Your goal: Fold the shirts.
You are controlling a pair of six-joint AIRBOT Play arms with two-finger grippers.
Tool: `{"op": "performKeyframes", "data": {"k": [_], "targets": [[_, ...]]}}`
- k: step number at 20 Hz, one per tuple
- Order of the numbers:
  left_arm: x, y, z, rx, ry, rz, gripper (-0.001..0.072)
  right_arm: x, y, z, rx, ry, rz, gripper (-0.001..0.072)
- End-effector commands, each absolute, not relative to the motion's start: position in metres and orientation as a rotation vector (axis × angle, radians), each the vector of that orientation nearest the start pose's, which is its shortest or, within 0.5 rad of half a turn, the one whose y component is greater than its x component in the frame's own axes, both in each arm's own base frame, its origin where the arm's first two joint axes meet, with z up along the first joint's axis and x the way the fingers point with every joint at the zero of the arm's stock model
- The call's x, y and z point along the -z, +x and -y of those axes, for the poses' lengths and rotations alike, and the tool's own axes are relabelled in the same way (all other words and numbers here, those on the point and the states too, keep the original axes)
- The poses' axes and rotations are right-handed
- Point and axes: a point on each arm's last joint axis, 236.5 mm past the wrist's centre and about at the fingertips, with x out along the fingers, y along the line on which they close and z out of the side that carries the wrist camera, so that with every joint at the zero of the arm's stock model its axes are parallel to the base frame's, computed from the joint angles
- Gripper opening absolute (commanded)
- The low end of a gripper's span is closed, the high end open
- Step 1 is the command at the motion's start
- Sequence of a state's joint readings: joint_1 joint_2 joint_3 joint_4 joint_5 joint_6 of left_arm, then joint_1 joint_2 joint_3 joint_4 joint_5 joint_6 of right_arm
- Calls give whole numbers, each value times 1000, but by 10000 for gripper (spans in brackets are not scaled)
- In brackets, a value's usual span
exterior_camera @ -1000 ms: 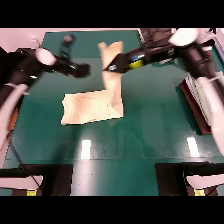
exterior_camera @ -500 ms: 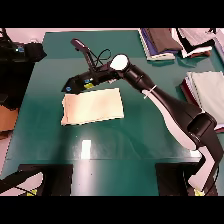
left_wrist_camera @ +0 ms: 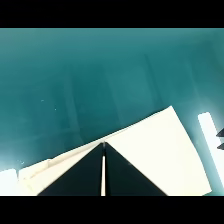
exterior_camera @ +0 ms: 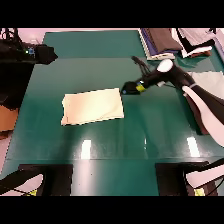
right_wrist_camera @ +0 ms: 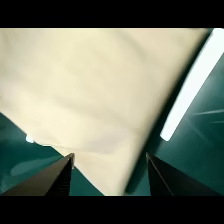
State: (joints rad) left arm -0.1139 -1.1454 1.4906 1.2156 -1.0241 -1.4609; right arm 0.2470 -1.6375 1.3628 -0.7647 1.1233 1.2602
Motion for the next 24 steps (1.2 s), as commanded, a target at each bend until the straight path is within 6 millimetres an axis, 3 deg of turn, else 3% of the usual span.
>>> {"op": "performKeyframes", "data": {"k": [1, 4, 7, 10, 11, 12, 14, 15, 16, 18, 19, 22, 24], "targets": [[-237, 433, 127, 387, -133, -642, 21, 54, 389, -216, -581, 620, -1376, 542], [-237, 433, 127, 387, -133, -641, 21, 73, 383, -240, -626, 729, -1398, 542], [-237, 433, 127, 387, -133, -641, 22, 77, 389, -285, -674, 773, -1369, 538], [-237, 433, 127, 387, -134, -641, 21, 74, 393, -334, -748, 705, -1340, 531], [-237, 433, 128, 389, -136, -642, 22, 72, 394, -351, -778, 680, -1328, 456], [-237, 433, 128, 390, -137, -643, 21, 69, 397, -366, -803, 657, -1309, 307], [-234, 431, 128, 392, -137, -657, 21, 59, 406, -386, -845, 617, -1259, 86], [-234, 430, 129, 393, -145, -661, 21, 49, 412, -391, -871, 600, -1225, 16], [-234, 429, 130, 398, -150, -663, 21, 37, 421, -392, -883, 600, -1193, 16], [-233, 427, 133, 408, -158, -675, 20, 4, 445, -377, -881, 614, -1110, 15], [-231, 425, 134, 414, -160, -687, 20, -15, 461, -357, -855, 616, -1055, 15], [-229, 419, 144, 443, -166, -706, 20, -58, 498, -266, -722, 543, -948, 15], [-231, 415, 162, 481, -146, -694, 20, -81, 511, -183, -584, 483, -908, 15]]}}
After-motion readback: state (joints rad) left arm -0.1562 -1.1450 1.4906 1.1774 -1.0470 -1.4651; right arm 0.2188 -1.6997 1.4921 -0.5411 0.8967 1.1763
